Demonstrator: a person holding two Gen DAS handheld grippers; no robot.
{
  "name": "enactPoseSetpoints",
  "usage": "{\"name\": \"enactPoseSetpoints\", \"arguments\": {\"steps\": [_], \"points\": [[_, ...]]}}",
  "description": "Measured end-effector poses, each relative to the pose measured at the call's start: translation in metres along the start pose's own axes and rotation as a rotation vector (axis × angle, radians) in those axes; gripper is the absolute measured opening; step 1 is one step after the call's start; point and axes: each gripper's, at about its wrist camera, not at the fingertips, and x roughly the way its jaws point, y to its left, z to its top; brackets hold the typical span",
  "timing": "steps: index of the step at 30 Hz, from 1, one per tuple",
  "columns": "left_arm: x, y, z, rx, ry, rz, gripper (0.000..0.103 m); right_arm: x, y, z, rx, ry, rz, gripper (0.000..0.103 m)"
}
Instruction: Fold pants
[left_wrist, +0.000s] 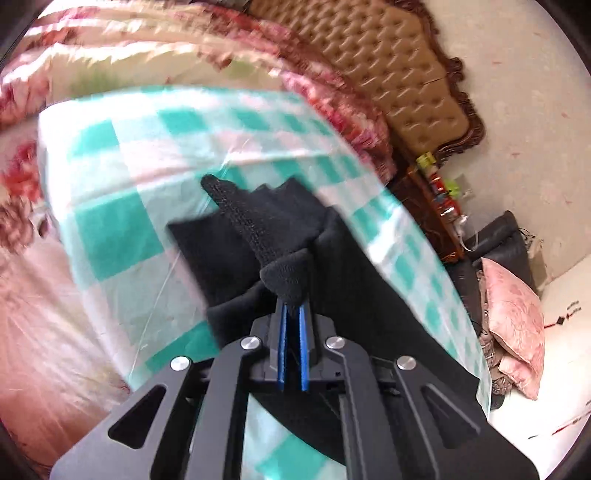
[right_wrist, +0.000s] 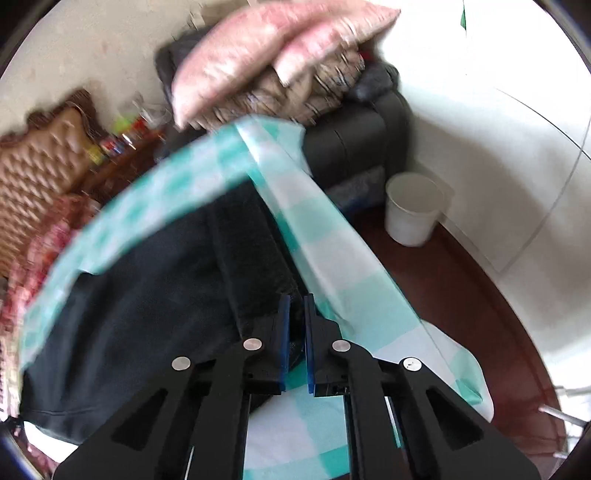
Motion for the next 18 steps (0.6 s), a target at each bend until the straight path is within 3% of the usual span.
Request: {"name": "enactPoseSetpoints", "arguments": {"steps": [4, 8, 10, 11, 12, 14, 16, 18], "points": [[-0.010, -0.012, -0.006, 0.047, -0.009, 0.027, 0.005, 0.007, 0.002, 0.001, -0.035, 0.020, -0.022, 0.007], [0.013, 0.012, -0.013, -0.035, 0.067, 0.037, 0.006, 0.027, -0.010, -0.010, 0.002, 0.077, -0.031, 0.008], [0.020, 0.018, -0.014, -0.051, 0.089, 0.024, 0.012, 0.024, -0.016, -0.011, 0.025, 0.078, 0.007, 0.016], [0.023, 0.020, -0.014, -0.064, 0.091, 0.013, 0.030, 0.023, -0.018, -0.011, 0.037, 0.078, 0.023, 0.018], [0.025, 0.020, -0.014, -0.079, 0.092, -0.019, 0.037, 0.022, -0.021, -0.011, 0.057, 0.089, 0.038, 0.025], [0.026, 0.015, -0.015, -0.059, 0.092, -0.033, 0.037, 0.015, -0.026, -0.014, 0.111, 0.074, 0.029, 0.036], [0.027, 0.013, -0.018, -0.054, 0.100, -0.023, 0.037, -0.003, -0.028, -0.016, 0.120, 0.037, -0.007, 0.036], [0.029, 0.016, -0.022, -0.100, 0.142, -0.053, 0.037, -0.019, -0.015, -0.019, 0.047, 0.025, 0.026, 0.036]]}}
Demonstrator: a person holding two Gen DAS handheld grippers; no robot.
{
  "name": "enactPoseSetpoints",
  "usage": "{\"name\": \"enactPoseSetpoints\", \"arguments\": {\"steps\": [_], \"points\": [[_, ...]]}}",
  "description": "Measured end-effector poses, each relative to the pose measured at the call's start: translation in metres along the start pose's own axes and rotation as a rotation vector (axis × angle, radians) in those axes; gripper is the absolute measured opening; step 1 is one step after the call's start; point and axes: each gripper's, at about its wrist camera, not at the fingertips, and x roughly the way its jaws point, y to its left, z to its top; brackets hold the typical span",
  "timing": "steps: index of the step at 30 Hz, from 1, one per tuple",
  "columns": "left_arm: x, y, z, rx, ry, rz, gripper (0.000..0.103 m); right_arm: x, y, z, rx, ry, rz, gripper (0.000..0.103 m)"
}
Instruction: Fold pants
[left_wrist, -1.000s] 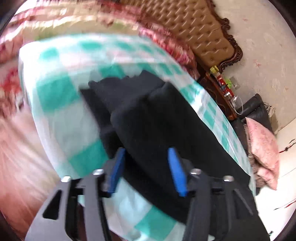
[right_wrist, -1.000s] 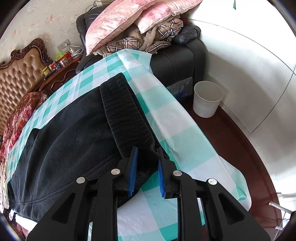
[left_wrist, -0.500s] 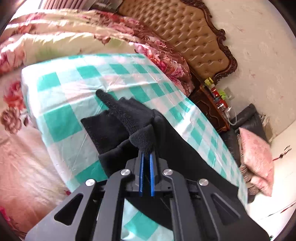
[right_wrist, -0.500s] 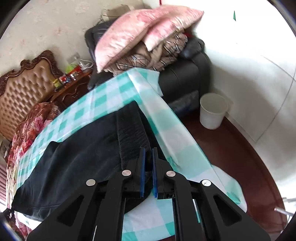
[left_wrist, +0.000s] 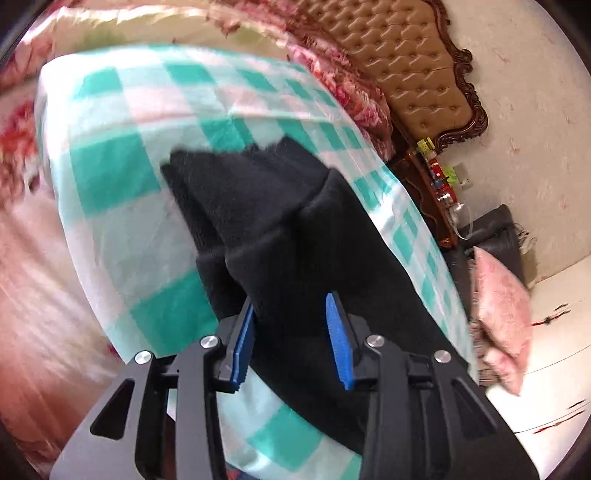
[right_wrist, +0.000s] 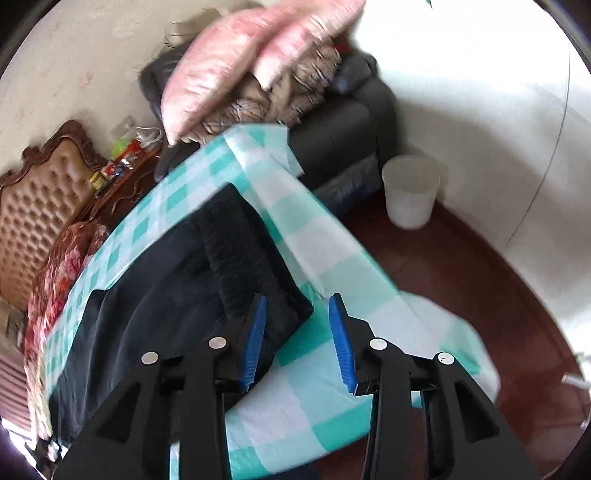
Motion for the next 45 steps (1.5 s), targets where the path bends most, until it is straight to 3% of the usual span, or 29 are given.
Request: {"name": "enactPoseSetpoints", "arguments": {"steps": [3, 7, 10, 13, 18, 23, 30, 36, 40, 41, 43, 45], "points": [[-0.002, -0.004, -0.019, -0.049, 0.077, -0.052, 0.037, -0.001, 0.044, -0.025, -0.157, 0.145, 0.128, 0.036], [-0.006, -0.048, -0.077, 0.053, 0.218, -0.208, 0.037, 0.037, 0.091, -0.074, -0.162, 0.391, 0.337, 0.039], [0.010, -0.077, -0.120, 0.081, 0.354, -0.321, 0.037, 0.058, 0.111, -0.091, -0.131, 0.446, 0.365, 0.039], [0.032, -0.089, -0.145, 0.049, 0.450, -0.379, 0.037, 0.062, 0.124, -0.092, -0.119, 0.452, 0.406, 0.039], [0.063, -0.097, -0.165, 0.001, 0.540, -0.398, 0.037, 0.073, 0.122, -0.094, -0.063, 0.489, 0.419, 0.039], [0.084, -0.098, -0.165, -0.027, 0.560, -0.373, 0.036, 0.070, 0.117, -0.098, -0.030, 0.505, 0.446, 0.039], [0.093, -0.112, -0.159, 0.006, 0.526, -0.382, 0.006, 0.068, 0.117, -0.097, -0.007, 0.502, 0.468, 0.039], [0.070, -0.134, -0.152, 0.095, 0.471, -0.437, 0.005, 0.064, 0.113, -0.091, 0.011, 0.481, 0.477, 0.039], [0.069, -0.135, -0.151, 0.100, 0.474, -0.438, 0.005, 0.067, 0.109, -0.091, 0.024, 0.479, 0.480, 0.039], [0.069, -0.134, -0.151, 0.100, 0.474, -0.438, 0.005, 0.067, 0.111, -0.091, 0.014, 0.470, 0.469, 0.032], [0.070, -0.134, -0.150, 0.101, 0.476, -0.433, 0.005, 0.065, 0.113, -0.088, -0.009, 0.436, 0.444, 0.009], [0.066, -0.132, -0.150, 0.106, 0.478, -0.428, 0.005, 0.058, 0.113, -0.083, -0.006, 0.408, 0.466, 0.006]]}}
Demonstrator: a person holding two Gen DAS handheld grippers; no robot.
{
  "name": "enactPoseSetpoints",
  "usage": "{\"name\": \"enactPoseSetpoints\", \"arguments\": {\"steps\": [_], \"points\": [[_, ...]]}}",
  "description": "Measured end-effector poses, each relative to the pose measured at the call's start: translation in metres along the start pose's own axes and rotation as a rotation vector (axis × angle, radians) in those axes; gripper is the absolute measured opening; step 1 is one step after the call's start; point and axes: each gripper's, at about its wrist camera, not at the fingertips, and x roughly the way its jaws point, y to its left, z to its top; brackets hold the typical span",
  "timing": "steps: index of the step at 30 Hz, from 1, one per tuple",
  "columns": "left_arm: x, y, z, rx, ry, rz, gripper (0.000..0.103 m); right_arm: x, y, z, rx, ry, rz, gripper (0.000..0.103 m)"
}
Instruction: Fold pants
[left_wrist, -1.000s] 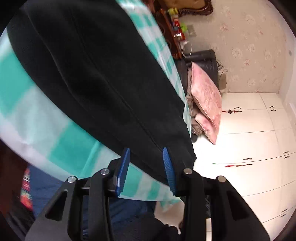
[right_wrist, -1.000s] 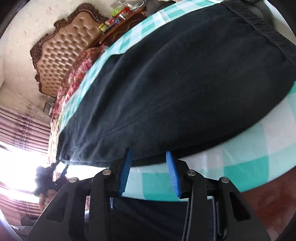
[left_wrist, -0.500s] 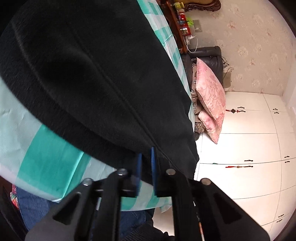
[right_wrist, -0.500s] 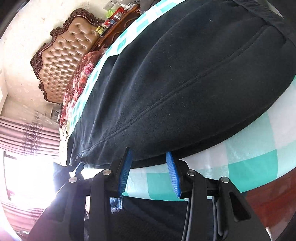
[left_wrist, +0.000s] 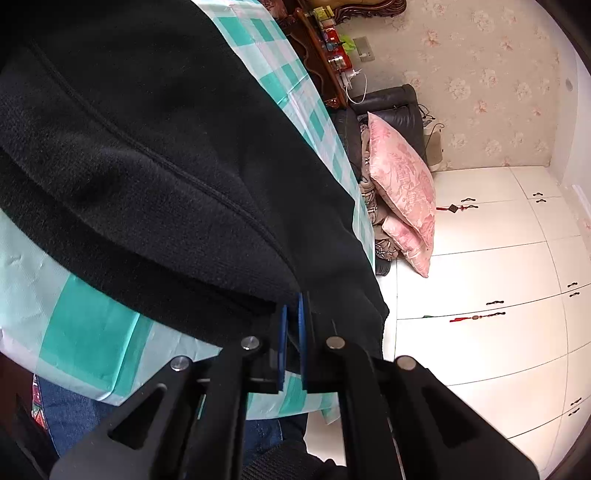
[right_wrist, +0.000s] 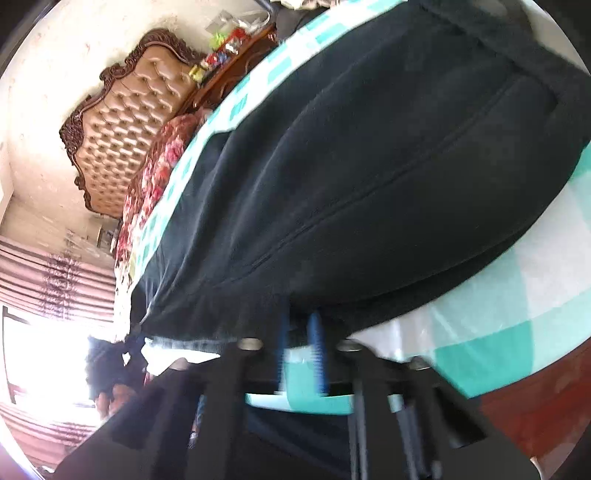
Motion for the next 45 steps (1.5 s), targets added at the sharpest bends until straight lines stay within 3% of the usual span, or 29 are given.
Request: {"name": "enactPoseSetpoints", "arguments": {"steps": [5, 11, 13, 15, 17, 20, 23, 25, 26, 28, 31, 36, 37, 38, 40, 42, 44, 45], "points": [[-0.015, 0.001, -0.011, 0.006, 0.001, 0.012, 0.005, -0.031, 0.020, -0.005, -0.107, -0.055, -0.025, 0.006], [0.008, 0.034, -0.018, -0.056, 0.058, 0.080, 0.005, 0.001, -0.007, -0.011, -0.051, 0.025, -0.083, 0.006], [0.010, 0.040, -0.017, -0.075, 0.075, 0.087, 0.009, 0.007, -0.016, -0.013, -0.027, 0.046, -0.081, 0.006], [0.006, 0.039, -0.016, -0.055, 0.090, 0.093, 0.025, 0.003, -0.016, -0.014, -0.056, 0.060, -0.090, 0.006], [-0.006, 0.039, -0.015, -0.026, 0.076, 0.103, 0.030, -0.005, -0.015, -0.014, -0.096, 0.065, -0.124, 0.008], [-0.040, 0.044, -0.005, -0.010, -0.006, 0.121, 0.031, -0.028, -0.015, -0.011, -0.162, 0.039, -0.204, 0.021], [-0.103, 0.066, 0.017, -0.086, -0.214, 0.187, 0.033, -0.056, -0.011, -0.004, -0.227, -0.056, -0.235, 0.029], [-0.148, 0.085, 0.033, -0.153, -0.378, 0.236, 0.035, -0.071, -0.007, 0.006, -0.257, -0.164, -0.286, 0.079], [-0.173, 0.097, 0.042, -0.184, -0.466, 0.269, 0.036, -0.077, -0.007, 0.008, -0.272, -0.220, -0.319, 0.084], [-0.201, 0.114, 0.056, -0.236, -0.543, 0.272, 0.035, -0.076, -0.005, 0.019, -0.313, -0.280, -0.413, 0.084], [-0.222, 0.129, 0.075, -0.266, -0.583, 0.264, 0.036, -0.063, -0.003, 0.034, -0.353, -0.315, -0.517, 0.084], [-0.219, 0.139, 0.104, -0.263, -0.556, 0.283, 0.032, -0.040, -0.013, 0.055, -0.342, -0.328, -0.655, 0.083], [-0.215, 0.139, 0.112, -0.251, -0.530, 0.298, 0.021, -0.031, -0.018, 0.056, -0.337, -0.306, -0.696, 0.083], [-0.212, 0.136, 0.117, -0.233, -0.516, 0.332, 0.005, -0.021, -0.019, 0.058, -0.336, -0.290, -0.723, 0.083], [-0.218, 0.120, 0.116, -0.144, -0.553, 0.383, 0.005, -0.008, -0.023, 0.059, -0.364, -0.286, -0.778, 0.084], [-0.221, 0.098, 0.109, -0.046, -0.604, 0.492, 0.005, -0.007, -0.028, 0.055, -0.373, -0.300, -0.786, 0.087], [-0.217, 0.108, 0.110, -0.089, -0.576, 0.556, 0.007, -0.007, -0.033, 0.057, -0.349, -0.301, -0.772, 0.088], [-0.214, 0.123, 0.111, -0.148, -0.554, 0.575, 0.016, -0.008, -0.033, 0.057, -0.346, -0.296, -0.771, 0.088]]}}
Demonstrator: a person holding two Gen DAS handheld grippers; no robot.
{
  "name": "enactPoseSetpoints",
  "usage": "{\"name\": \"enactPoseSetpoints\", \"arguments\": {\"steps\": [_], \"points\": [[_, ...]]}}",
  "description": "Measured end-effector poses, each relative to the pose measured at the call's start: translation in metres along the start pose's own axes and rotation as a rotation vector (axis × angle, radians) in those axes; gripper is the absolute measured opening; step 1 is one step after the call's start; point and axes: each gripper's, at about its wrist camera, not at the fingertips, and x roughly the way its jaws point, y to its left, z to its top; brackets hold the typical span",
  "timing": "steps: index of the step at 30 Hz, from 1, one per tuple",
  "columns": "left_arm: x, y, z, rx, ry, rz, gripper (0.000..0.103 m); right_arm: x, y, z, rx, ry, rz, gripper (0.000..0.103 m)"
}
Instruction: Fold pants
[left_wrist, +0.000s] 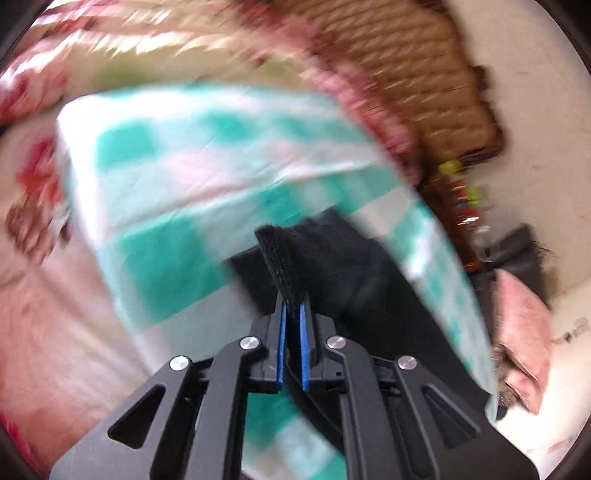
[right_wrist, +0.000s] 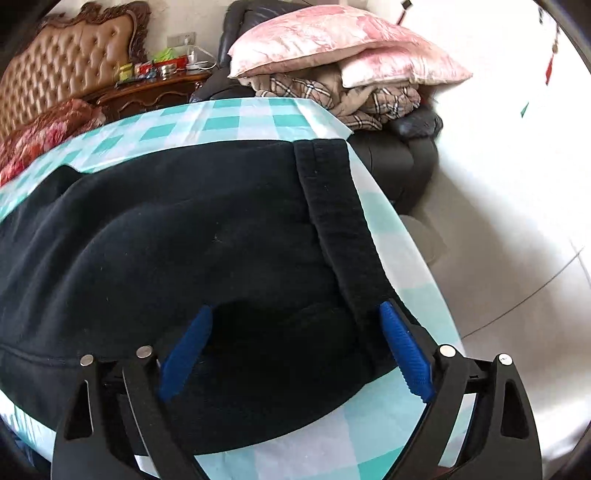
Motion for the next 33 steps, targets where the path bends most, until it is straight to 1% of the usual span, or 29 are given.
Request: {"name": "enactPoseSetpoints", "arguments": {"steps": [1, 2, 3, 4, 5, 6, 8, 9, 10, 11, 12, 13, 14, 15, 16, 17, 18, 19, 20, 21, 22, 24, 25, 27, 28, 29, 31, 32, 33], "points": [[0.002, 0.008, -0.002, -0.032, -0.007, 0.015, 0.024, -0.001, 0.000, 0.001, -0.002, 0.011, -0.004, 0.088], [-0.003, 0.012, -0.004, -0.038, -0.035, 0.023, 0.034, -0.008, 0.000, 0.001, 0.001, 0.019, -0.014, 0.088], [-0.015, 0.011, -0.008, -0.024, -0.104, 0.036, 0.037, -0.011, -0.002, 0.004, 0.011, 0.015, -0.021, 0.088], [-0.023, 0.007, -0.011, 0.007, -0.151, 0.049, 0.041, -0.020, -0.003, 0.006, 0.022, -0.001, -0.015, 0.088], [-0.029, 0.001, -0.014, 0.043, -0.191, 0.062, 0.051, -0.027, -0.004, 0.011, 0.032, -0.026, -0.002, 0.088], [-0.040, -0.014, -0.020, 0.125, -0.263, 0.093, 0.058, -0.035, -0.004, 0.017, 0.037, -0.060, 0.007, 0.088], [-0.052, -0.039, -0.028, 0.249, -0.325, 0.116, 0.065, -0.049, 0.000, 0.036, 0.032, -0.154, -0.006, 0.088], [-0.054, -0.060, -0.035, 0.340, -0.344, 0.119, 0.070, -0.051, 0.004, 0.046, 0.023, -0.188, -0.011, 0.091], [-0.053, -0.079, -0.042, 0.417, -0.351, 0.118, 0.072, -0.051, 0.011, 0.058, 0.004, -0.231, 0.008, 0.098], [-0.052, -0.097, -0.049, 0.488, -0.352, 0.122, 0.073, -0.047, 0.018, 0.067, -0.015, -0.254, 0.035, 0.098], [-0.047, -0.124, -0.064, 0.600, -0.335, 0.139, 0.073, -0.039, 0.025, 0.076, -0.039, -0.259, 0.056, 0.098], [-0.042, -0.138, -0.072, 0.645, -0.335, 0.145, 0.073, -0.022, 0.034, 0.089, -0.058, -0.249, 0.060, 0.098], [-0.041, -0.152, -0.083, 0.686, -0.341, 0.132, 0.072, -0.011, 0.038, 0.095, -0.061, -0.237, 0.061, 0.098], [-0.039, -0.170, -0.098, 0.740, -0.326, 0.086, 0.070, 0.003, 0.041, 0.101, -0.059, -0.218, 0.071, 0.098], [-0.036, -0.184, -0.110, 0.784, -0.321, 0.071, 0.067, 0.024, 0.042, 0.107, -0.060, -0.180, 0.075, 0.098], [-0.034, -0.197, -0.127, 0.849, -0.331, 0.060, 0.058, 0.040, 0.042, 0.109, -0.067, -0.146, 0.046, 0.098], [-0.033, -0.209, -0.140, 0.910, -0.340, 0.049, 0.055, 0.065, 0.039, 0.110, -0.077, -0.080, -0.051, 0.098], [-0.031, -0.218, -0.151, 0.953, -0.337, 0.035, 0.054, 0.078, 0.034, 0.109, -0.063, -0.030, -0.085, 0.098], [-0.029, -0.229, -0.162, 0.999, -0.331, 0.017, 0.048, 0.086, 0.023, 0.108, 0.005, 0.014, -0.026, 0.098], [-0.026, -0.241, -0.173, 1.041, -0.327, 0.001, 0.046, 0.088, 0.010, 0.109, 0.079, 0.030, 0.025, 0.098], [-0.022, -0.250, -0.180, 1.060, -0.319, -0.015, 0.046, 0.090, 0.008, 0.108, 0.090, 0.040, 0.035, 0.098], [-0.013, -0.264, -0.185, 1.058, -0.286, -0.054, 0.045, 0.093, 0.009, 0.106, 0.085, 0.049, 0.027, 0.098], [-0.006, -0.270, -0.187, 1.054, -0.276, -0.059, 0.044, 0.092, 0.010, 0.105, 0.088, 0.048, 0.023, 0.098], [0.001, -0.283, -0.191, 1.039, -0.266, -0.065, 0.034, 0.092, 0.012, 0.105, 0.083, 0.042, 0.007, 0.098], [0.003, -0.291, -0.195, 1.041, -0.261, -0.081, 0.032, 0.091, 0.012, 0.103, 0.088, 0.042, 0.006, 0.098], [0.000, -0.303, -0.203, 1.057, -0.248, -0.127, 0.026, 0.091, 0.013, 0.104, 0.089, 0.041, 0.004, 0.098], [-0.001, -0.331, -0.224, 1.100, -0.201, -0.220, 0.025, 0.090, 0.014, 0.104, 0.086, 0.038, -0.001, 0.098], [-0.001, -0.344, -0.235, 1.122, -0.163, -0.269, 0.025, 0.091, 0.014, 0.104, 0.089, 0.039, 0.003, 0.098], [0.003, -0.365, -0.253, 1.157, -0.105, -0.344, 0.025, 0.091, 0.014, 0.103, 0.091, 0.039, 0.005, 0.098]]}}
